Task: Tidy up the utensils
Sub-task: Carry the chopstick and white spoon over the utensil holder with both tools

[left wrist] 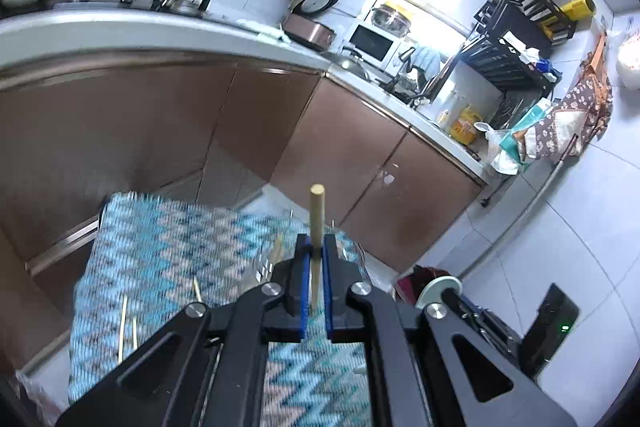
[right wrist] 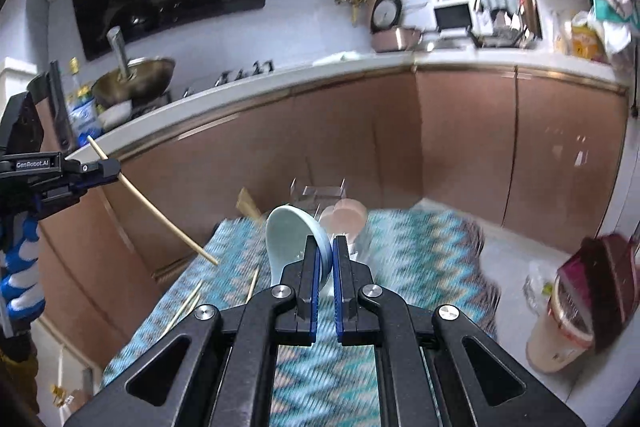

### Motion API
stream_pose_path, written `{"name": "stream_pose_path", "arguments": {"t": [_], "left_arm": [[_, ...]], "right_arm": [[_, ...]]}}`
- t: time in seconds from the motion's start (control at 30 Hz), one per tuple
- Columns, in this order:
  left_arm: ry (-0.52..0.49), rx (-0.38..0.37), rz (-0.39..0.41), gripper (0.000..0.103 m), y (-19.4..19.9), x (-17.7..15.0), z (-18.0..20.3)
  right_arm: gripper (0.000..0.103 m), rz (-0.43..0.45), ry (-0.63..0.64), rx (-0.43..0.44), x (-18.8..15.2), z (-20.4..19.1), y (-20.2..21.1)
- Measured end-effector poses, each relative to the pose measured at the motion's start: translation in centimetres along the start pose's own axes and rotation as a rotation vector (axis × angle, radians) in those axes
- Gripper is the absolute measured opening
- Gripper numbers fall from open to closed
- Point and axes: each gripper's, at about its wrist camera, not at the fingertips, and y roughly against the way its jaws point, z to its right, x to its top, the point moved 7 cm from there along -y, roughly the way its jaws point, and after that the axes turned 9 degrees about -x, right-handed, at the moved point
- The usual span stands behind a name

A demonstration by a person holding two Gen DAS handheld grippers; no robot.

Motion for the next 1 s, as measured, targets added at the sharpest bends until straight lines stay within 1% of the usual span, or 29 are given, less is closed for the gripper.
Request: {"name": "stream_pose_path", "arguments": {"t": [0.13, 0.23, 0.33, 0.43, 0.53, 0.73, 0.87, 1.0], "left_arm": [[-0.051, 0.035, 0.024, 0.005, -3.4, 2.1, 0.9], [-0.096, 0.095, 0.040, 0.005, -6.0, 3.1, 1.0], [-0.121, 0.134, 0.031, 0.005, -8.5, 3.3, 0.6], [-0.126, 0.164, 0.010, 0.005, -11.1, 2.8, -0.2], [-0.124, 0.180, -0.013, 0.005, -12.9, 1.9, -1.2], [-0.113, 0.198, -0.054, 0.005, -15.2, -0.2, -2.9], [-0.101, 0.209, -0.085, 0.005, -16.4, -1.4, -4.0], [-0.102, 0.239, -0.106, 0.005, -17.0, -2.3, -4.9]], "right_arm": [[0.006, 0.071, 0.026, -0.058, 3.5, -0.3, -2.2], [0.007, 0.109, 0.050, -0.096, 5.2, -0.8, -3.9], [0.007, 0.144, 0.088, -0.141, 6.5, -1.5, -5.6], [0.006, 0.163, 0.123, -0.184, 7.1, -2.0, -7.5], [0.006, 0.165, 0.154, -0.227, 7.0, -2.3, -9.5], [0.007, 0.142, 0.184, -0.287, 5.1, -2.0, -12.5], [0.007, 0.122, 0.182, -0.289, 3.8, -2.1, -13.9], [0.007, 0.084, 0.180, -0.281, 2.4, -2.0, -15.3]]}}
